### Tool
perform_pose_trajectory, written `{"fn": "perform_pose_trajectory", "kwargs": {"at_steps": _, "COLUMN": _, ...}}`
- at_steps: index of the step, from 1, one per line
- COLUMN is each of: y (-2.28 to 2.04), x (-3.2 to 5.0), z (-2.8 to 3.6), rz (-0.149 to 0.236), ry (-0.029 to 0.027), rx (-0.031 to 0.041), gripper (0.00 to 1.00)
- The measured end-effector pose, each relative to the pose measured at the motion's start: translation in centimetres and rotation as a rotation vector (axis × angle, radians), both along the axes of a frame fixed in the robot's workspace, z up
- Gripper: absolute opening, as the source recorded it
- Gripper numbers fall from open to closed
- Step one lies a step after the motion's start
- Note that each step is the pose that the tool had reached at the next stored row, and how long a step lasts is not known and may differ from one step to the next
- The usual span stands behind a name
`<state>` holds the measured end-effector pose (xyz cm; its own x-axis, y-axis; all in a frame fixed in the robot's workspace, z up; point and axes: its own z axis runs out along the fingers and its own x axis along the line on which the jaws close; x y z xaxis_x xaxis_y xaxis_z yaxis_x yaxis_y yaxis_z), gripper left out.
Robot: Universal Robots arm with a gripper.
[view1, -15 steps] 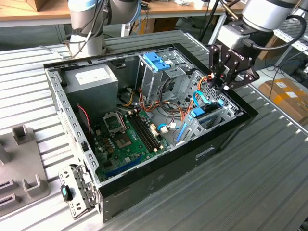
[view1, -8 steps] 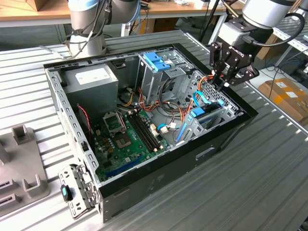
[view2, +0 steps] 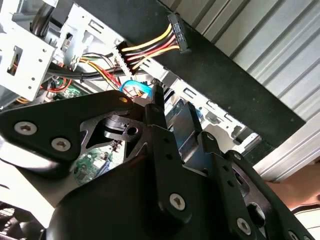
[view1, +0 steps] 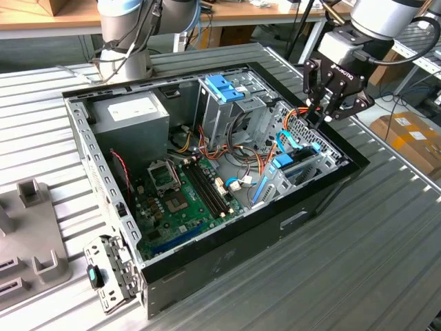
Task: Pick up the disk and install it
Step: 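Insert the second disk wire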
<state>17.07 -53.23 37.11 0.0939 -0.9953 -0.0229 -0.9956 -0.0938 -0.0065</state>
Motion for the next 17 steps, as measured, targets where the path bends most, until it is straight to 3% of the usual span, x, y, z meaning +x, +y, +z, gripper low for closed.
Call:
{"fn": "perform_pose_trajectory", "kwargs": {"at_steps": 5, "y": 0.01, "x": 0.17, "z": 0.52, "rz": 0.021, "ry": 0.0030, "rx": 0.0000, "gripper": 0.36}}
{"fn": "perform_pose_trajectory", "kwargs": {"at_steps": 11, "y": 0.08, "x": 0.94, "z": 0.55, "rz": 0.038, "ry": 0.0037, "rx": -0.0001, "gripper": 0.36}}
{"fn": "perform_pose_trajectory", "kwargs": {"at_steps": 15, "y": 0.11, "x": 1.26, "z": 0.55, "rz": 0.086, "ry": 0.0037, "rx": -0.0003, "gripper": 0.36}}
{"fn": "perform_pose_trajectory", "kwargs": {"at_steps": 17, "y": 0.11, "x": 1.26, "z": 0.55, "rz": 0.089, "ry": 0.0037, "rx": -0.0005, "gripper": 0.36}}
